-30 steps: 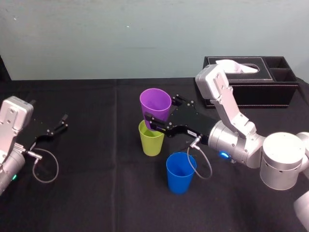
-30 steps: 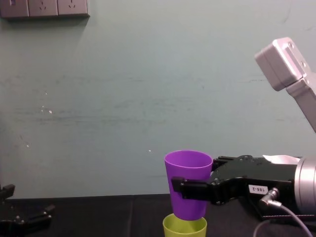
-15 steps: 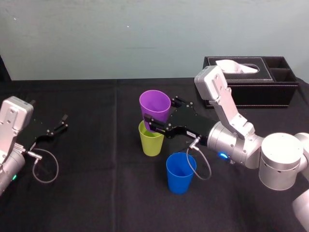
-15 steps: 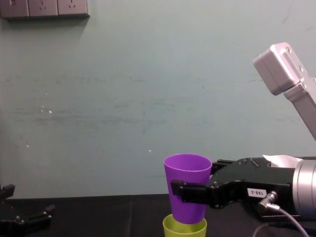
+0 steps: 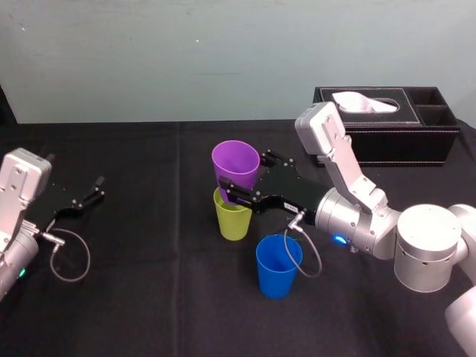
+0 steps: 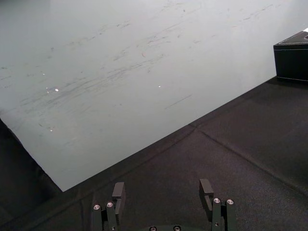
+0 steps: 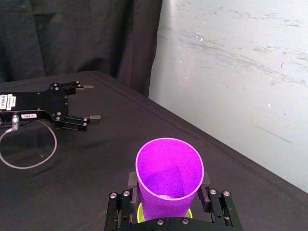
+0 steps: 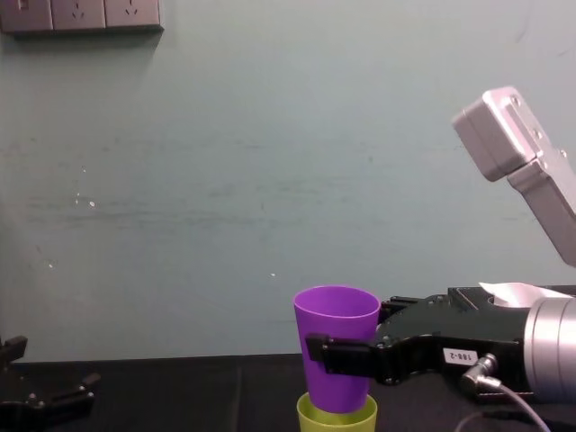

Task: Stack the three plastic cups sequentially using one hand.

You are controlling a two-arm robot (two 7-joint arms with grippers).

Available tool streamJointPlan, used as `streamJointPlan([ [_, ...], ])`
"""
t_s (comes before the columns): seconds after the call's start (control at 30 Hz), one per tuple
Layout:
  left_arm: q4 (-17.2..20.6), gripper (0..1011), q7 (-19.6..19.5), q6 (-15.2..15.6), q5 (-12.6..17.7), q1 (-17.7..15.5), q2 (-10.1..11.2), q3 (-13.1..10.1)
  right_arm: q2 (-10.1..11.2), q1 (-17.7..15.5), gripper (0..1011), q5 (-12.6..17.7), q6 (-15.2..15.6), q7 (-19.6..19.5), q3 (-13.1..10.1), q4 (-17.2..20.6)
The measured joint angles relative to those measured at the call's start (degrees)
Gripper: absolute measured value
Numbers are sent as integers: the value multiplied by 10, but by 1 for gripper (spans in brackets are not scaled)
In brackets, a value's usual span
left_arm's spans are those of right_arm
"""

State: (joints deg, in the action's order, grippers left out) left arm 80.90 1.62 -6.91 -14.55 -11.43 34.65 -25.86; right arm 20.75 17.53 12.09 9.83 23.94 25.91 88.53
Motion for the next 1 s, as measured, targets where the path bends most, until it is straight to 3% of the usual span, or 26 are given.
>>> streamJointPlan([
  [1.0, 0, 1010, 0, 0, 0, 0, 0, 0, -9, 9, 734, -1, 0, -1, 6, -19],
])
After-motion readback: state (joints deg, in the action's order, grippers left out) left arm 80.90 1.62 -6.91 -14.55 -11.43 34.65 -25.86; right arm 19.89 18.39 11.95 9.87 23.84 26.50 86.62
